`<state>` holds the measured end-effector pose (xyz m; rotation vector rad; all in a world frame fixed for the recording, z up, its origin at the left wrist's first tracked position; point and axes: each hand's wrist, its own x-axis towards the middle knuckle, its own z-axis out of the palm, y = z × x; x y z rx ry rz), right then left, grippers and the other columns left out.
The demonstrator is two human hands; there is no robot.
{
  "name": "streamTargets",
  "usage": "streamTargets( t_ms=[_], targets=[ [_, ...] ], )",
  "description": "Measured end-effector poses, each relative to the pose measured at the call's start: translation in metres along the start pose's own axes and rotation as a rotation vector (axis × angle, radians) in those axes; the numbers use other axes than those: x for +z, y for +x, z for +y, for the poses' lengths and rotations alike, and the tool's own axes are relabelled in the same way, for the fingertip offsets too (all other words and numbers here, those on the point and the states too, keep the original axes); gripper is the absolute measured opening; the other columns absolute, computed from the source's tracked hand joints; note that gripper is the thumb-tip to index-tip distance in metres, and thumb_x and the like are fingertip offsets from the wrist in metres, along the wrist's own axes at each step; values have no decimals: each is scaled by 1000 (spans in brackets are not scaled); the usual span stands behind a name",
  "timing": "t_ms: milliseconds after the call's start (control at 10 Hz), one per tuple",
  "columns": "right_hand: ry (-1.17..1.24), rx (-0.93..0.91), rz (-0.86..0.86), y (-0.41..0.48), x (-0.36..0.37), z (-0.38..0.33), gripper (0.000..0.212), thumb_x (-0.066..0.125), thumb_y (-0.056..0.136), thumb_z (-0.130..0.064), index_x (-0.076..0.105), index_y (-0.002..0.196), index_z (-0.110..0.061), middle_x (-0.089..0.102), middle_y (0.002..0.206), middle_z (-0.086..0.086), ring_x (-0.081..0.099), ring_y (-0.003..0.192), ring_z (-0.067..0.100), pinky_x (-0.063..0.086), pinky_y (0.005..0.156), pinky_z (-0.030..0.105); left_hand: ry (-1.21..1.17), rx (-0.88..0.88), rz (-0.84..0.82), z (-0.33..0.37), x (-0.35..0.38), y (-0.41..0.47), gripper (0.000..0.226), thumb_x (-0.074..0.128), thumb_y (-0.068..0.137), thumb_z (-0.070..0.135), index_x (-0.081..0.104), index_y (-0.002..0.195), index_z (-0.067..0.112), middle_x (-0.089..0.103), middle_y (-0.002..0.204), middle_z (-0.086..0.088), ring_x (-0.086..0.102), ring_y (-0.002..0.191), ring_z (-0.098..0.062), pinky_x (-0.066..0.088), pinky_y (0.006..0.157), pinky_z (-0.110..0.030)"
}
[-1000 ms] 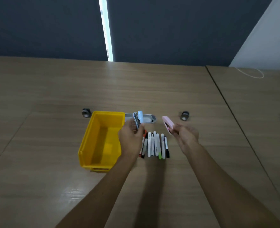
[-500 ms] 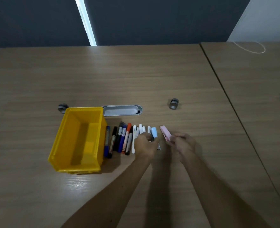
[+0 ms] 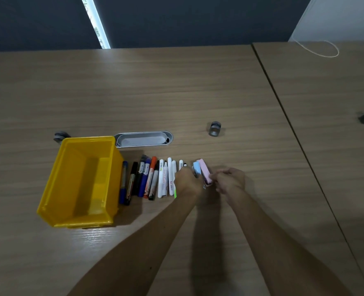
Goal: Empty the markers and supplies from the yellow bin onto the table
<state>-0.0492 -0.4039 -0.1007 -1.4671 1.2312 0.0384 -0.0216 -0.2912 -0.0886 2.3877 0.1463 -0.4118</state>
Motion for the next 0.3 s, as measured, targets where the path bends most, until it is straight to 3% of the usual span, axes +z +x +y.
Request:
streamTargets(
  t_ms=[100,200,300],
  targets=[
    [-57,-13,-60,-5,-2,1,23,82,69,-5,72,88,-12,66,72,10,57,54,18,42,40,21,7,19,4,-2,-1,0,13,61,90,16,64,80,8,71,83,-10,69,79,-24,41,59,-27],
    [-66,-79,-43,-9,-3,0,18,79,71,-3,74,88,-5,66,71,10,54,50,19,42,43,24,-35,42,15,-9,-9,-1,11,61,89,16,63,83,6,71,82,-10,68,80,-24,46,59,-27],
    [-171,-222,78,-23,-6,-7,12,72,74,-8,75,85,-6,71,75,6,68,66,25,47,57,25,-102,103,128,-12,-31,-3,8,63,89,17,65,90,10,71,85,-6,68,80,-21,43,60,-21]
  ],
)
